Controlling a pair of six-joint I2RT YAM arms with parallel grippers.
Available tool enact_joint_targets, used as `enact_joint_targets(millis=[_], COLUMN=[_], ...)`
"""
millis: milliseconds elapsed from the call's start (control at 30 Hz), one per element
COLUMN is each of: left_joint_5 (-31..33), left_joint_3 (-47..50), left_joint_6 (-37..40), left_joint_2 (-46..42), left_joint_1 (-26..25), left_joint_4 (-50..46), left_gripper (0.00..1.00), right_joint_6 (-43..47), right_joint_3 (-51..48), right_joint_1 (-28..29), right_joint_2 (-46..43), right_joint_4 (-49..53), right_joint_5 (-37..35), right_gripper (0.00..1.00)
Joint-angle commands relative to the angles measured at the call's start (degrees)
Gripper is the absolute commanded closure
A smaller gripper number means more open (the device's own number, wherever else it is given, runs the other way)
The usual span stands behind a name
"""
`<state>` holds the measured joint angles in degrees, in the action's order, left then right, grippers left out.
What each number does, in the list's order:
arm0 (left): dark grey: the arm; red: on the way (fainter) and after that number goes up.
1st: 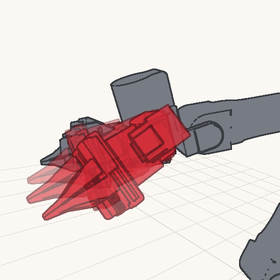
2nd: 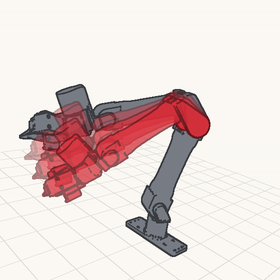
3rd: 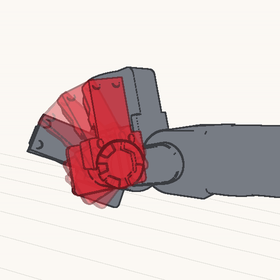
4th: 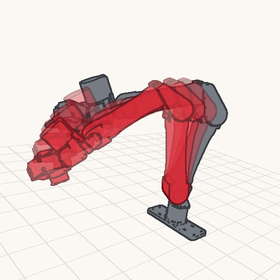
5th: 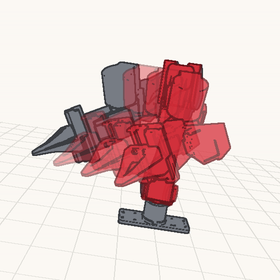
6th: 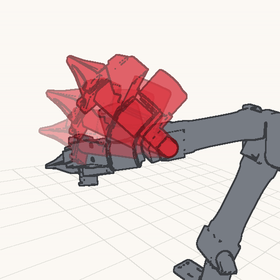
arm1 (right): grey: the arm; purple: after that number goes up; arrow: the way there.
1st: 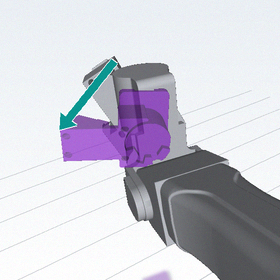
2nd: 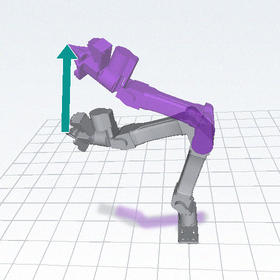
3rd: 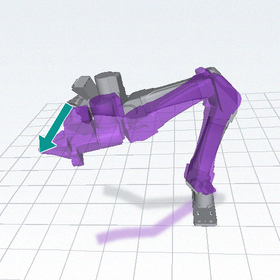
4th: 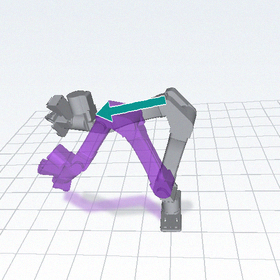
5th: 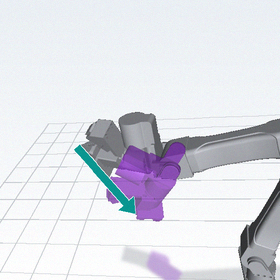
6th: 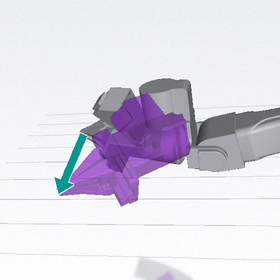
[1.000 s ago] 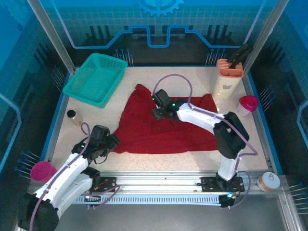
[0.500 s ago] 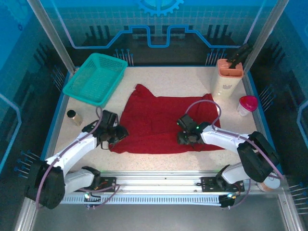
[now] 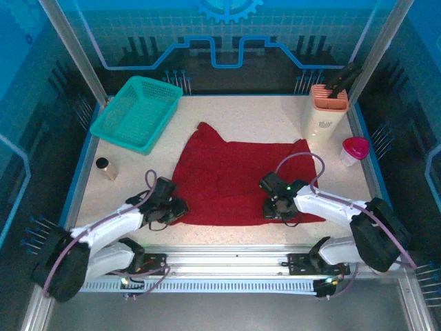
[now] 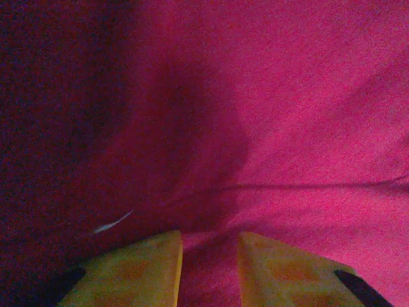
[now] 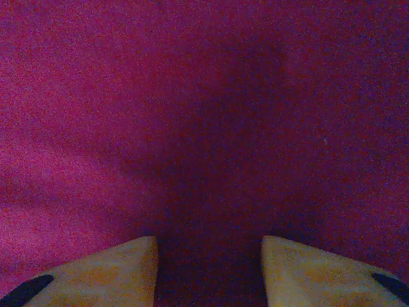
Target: Fold the inside-out t-shirt
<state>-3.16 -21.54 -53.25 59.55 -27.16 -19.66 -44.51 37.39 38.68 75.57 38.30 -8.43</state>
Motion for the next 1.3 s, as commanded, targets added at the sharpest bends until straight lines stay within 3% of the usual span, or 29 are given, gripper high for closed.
enact_joint_targets(millis=[0,133,267,433,600,733,867,1033,1167,1267], left_joint_5=[3.74,5.97,4.31,0.14,-7.07,-3.94,2.28,11.89,11.64,10.22], left_joint_3=[2.4,1.94,-3.94,-11.85,-11.24,-5.86,-5.67,-2.45,2.18,4.23], left_joint_6=[-2.83,-2.51,2.19,7.42,4.29,0.64,2.31,1.04,-2.52,-4.67], left_joint_2=[-11.33,-20.56,-17.05,-7.13,8.74,13.51,9.8,-0.61,-11.19,-18.48], left_joint_1=[-0.26,-0.01,0.26,0.42,-0.17,0.47,0.53,0.7,0.79,0.79], left_joint_4=[-16.19,-19.78,-18.81,-12.16,-1.2,4.88,-2.25,-13.91,-19.06,-22.94], left_gripper=[0.67,0.67,0.65,0.62,0.65,0.68,0.67,0.67,0.67,0.66], right_joint_6=[2.59,2.39,0.65,0.61,-2.03,-4.84,-3.09,-2.06,-2.44,-1.74], right_joint_3=[3.98,6.62,6.09,7.09,6.38,3.87,3.89,-0.12,-1.11,0.32], right_joint_1=[0.78,-3.21,-8.26,-2.58,2.44,6.39,8.13,1.85,-3.27,-9.81], right_joint_2=[-2.13,0.04,4.69,12.25,15.38,12.81,10.46,3.48,-4.58,-8.94], right_joint_4=[5.76,2.29,-4.61,-9.92,-9.47,-9.96,-4.13,2.22,3.68,-1.29], right_joint_5=[1.29,-0.53,5.87,9.06,10.52,12.51,13.17,14.36,7.59,7.86], right_gripper=[0.49,0.44,0.47,0.51,0.52,0.51,0.47,0.42,0.39,0.36])
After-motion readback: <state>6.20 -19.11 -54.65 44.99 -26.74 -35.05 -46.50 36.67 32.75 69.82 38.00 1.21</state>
